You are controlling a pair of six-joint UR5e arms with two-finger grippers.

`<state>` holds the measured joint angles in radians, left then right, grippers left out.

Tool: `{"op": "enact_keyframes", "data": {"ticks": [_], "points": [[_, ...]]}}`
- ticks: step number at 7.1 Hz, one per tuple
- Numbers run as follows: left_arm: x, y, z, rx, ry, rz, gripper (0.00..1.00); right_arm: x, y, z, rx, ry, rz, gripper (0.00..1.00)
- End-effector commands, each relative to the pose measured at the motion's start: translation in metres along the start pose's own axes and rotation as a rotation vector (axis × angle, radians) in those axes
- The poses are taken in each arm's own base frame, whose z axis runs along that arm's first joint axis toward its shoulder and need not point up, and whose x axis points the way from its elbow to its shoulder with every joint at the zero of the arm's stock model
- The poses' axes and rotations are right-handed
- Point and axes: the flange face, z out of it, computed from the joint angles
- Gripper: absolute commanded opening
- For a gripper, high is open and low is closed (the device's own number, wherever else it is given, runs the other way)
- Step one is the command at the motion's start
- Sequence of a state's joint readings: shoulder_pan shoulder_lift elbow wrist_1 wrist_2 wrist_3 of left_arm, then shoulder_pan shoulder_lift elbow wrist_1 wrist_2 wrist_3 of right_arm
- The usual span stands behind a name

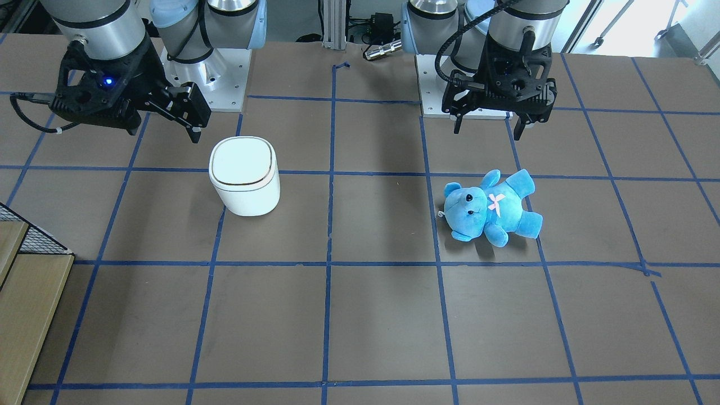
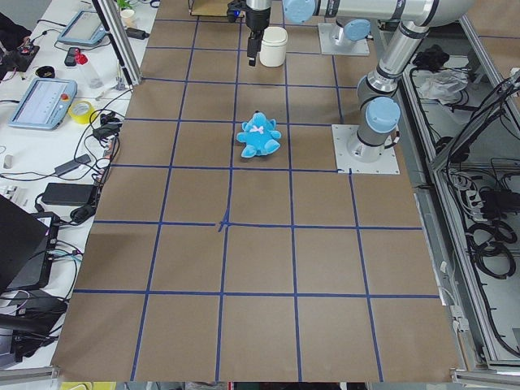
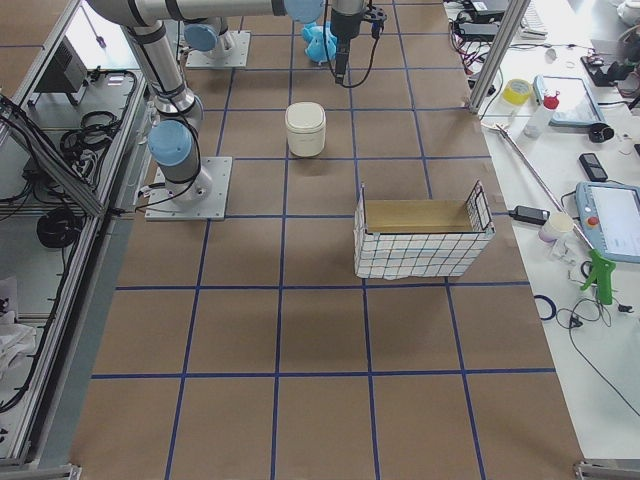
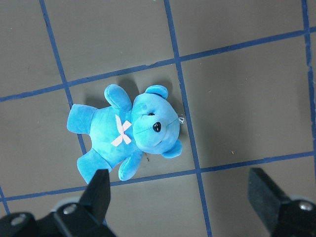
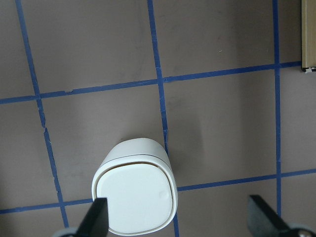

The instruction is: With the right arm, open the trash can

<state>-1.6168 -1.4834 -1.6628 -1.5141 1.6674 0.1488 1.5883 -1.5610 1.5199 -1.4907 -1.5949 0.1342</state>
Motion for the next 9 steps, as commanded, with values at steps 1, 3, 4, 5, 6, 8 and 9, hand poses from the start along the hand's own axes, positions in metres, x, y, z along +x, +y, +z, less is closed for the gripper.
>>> {"op": "enact_keyframes", "data": {"ticks": [1, 3, 4, 5, 6, 8, 9], "points": [[0.0, 0.0, 0.0, 0.0, 0.0, 0.0, 1.0, 0.0, 0.001, 0.0, -0.001, 0.001, 0.003, 1.0], [0.0, 0.0, 0.0, 0.0, 0.0, 0.0, 1.0, 0.0, 0.001, 0.001, -0.004, 0.002, 0.003, 0.97], [0.0, 0.0, 0.0, 0.0, 0.0, 0.0, 1.0, -0.001, 0.001, 0.002, -0.008, 0.002, 0.001, 0.9], [0.0, 0.0, 0.0, 0.0, 0.0, 0.0, 1.0, -0.001, 0.003, 0.008, -0.024, -0.001, 0.001, 0.85], [0.0, 0.0, 0.0, 0.0, 0.0, 0.0, 1.0, -0.001, 0.005, 0.01, -0.029, -0.002, 0.001, 0.76], [0.0, 0.0, 0.0, 0.0, 0.0, 0.0, 1.0, -0.002, 0.01, 0.017, -0.06, -0.002, -0.001, 0.19], [0.0, 0.0, 0.0, 0.0, 0.0, 0.0, 1.0, -0.003, 0.011, 0.019, -0.066, -0.003, -0.009, 0.0]]}}
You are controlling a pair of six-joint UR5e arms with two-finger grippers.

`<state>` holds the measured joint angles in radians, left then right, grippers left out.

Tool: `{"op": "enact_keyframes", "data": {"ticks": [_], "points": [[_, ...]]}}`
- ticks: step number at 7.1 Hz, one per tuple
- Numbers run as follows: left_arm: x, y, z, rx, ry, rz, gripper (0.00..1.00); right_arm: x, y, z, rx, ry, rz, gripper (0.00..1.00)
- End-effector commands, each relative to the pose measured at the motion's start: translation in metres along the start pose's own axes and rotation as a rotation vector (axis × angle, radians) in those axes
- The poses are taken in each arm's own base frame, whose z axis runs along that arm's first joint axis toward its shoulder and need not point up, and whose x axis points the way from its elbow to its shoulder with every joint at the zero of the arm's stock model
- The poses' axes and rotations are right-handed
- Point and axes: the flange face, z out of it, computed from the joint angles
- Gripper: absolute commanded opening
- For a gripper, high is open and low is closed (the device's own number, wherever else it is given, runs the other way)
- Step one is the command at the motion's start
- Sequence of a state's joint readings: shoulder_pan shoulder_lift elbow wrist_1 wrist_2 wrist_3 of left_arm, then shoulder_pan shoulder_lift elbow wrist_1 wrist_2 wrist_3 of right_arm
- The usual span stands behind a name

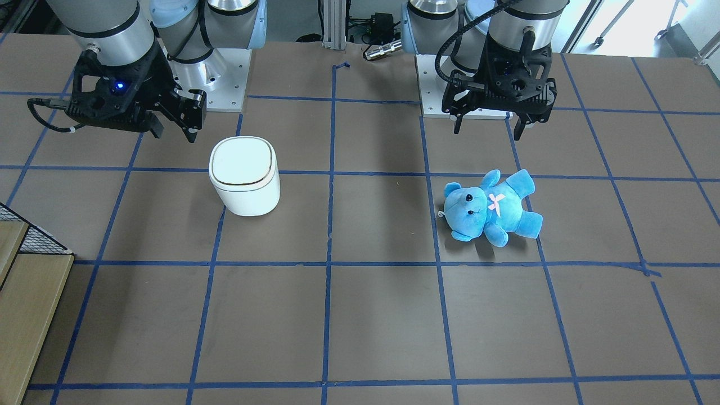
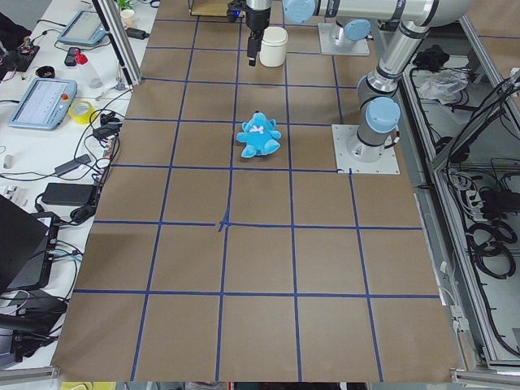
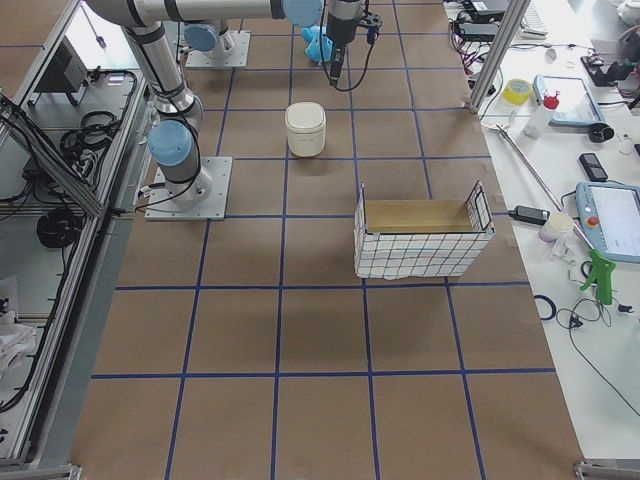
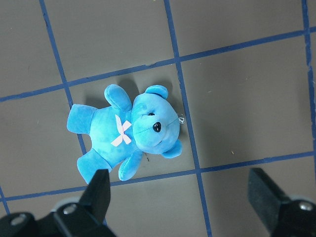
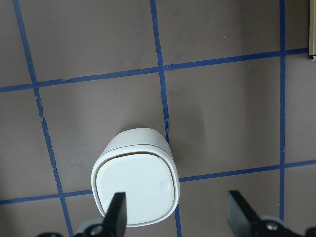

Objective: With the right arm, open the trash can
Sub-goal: 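Lower the right gripper down onto the white trash can lid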

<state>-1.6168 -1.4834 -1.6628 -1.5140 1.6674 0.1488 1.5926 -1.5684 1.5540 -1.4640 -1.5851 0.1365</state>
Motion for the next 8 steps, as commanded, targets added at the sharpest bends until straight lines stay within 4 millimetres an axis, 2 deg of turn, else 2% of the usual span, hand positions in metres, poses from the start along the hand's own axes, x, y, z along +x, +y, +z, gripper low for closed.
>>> {"op": "enact_keyframes", "data": {"ticks": [1, 3, 5, 6, 8], "points": [[0.0, 0.0, 0.0, 0.0, 0.0, 0.0, 1.0, -0.001, 0.006, 0.015, -0.056, 0.001, -0.009, 0.0], [0.0, 0.0, 0.0, 0.0, 0.0, 0.0, 1.0, -0.003, 0.009, 0.027, -0.086, -0.008, -0.012, 0.0], [0.0, 0.0, 0.0, 0.0, 0.0, 0.0, 1.0, -0.005, 0.017, 0.067, -0.167, -0.004, -0.021, 0.0], [0.0, 0.0, 0.0, 0.0, 0.0, 0.0, 1.0, -0.006, 0.024, 0.095, -0.211, -0.013, -0.023, 0.0], [0.0, 0.0, 0.0, 0.0, 0.0, 0.0, 1.0, -0.007, 0.028, 0.122, -0.252, -0.016, -0.031, 0.0]]}}
